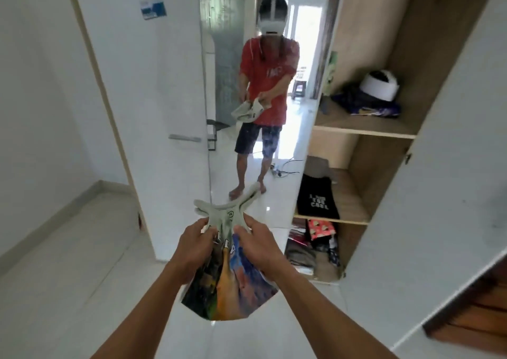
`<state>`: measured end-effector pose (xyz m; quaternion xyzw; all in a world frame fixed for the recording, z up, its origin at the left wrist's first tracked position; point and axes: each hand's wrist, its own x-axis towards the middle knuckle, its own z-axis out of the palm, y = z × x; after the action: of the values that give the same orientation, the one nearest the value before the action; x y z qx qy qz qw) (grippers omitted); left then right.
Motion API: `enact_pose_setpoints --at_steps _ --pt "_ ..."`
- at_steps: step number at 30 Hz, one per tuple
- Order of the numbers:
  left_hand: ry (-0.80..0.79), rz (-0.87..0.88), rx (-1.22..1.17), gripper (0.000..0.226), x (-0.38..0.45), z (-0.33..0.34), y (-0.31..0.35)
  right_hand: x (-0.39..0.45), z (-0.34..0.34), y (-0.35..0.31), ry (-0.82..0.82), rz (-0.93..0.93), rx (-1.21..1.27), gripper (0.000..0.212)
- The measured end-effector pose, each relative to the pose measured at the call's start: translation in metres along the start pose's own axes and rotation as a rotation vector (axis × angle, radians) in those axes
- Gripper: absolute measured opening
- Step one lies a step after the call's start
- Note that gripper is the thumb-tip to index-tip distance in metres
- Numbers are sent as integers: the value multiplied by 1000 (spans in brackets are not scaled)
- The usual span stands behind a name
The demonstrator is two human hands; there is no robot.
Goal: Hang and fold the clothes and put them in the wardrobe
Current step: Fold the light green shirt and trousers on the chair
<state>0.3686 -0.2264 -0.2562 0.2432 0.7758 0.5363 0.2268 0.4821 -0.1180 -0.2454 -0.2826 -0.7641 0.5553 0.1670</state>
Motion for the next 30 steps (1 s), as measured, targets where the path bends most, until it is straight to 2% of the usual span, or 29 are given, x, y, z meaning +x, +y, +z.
enact_pose_setpoints --at_steps 9,15,24,30 --pt "-304 66 64 32 54 172 40 26 -146 85 235 131 35 34" --pt "-416 108 73 30 143 278 56 104 -227 141 369 251 45 42" --pt "-386 80 148 31 320 409 66 272 -340 205 413 303 21 45" --pt "-309 68 221 41 418 479 48 380 -381 272 404 332 11 45"
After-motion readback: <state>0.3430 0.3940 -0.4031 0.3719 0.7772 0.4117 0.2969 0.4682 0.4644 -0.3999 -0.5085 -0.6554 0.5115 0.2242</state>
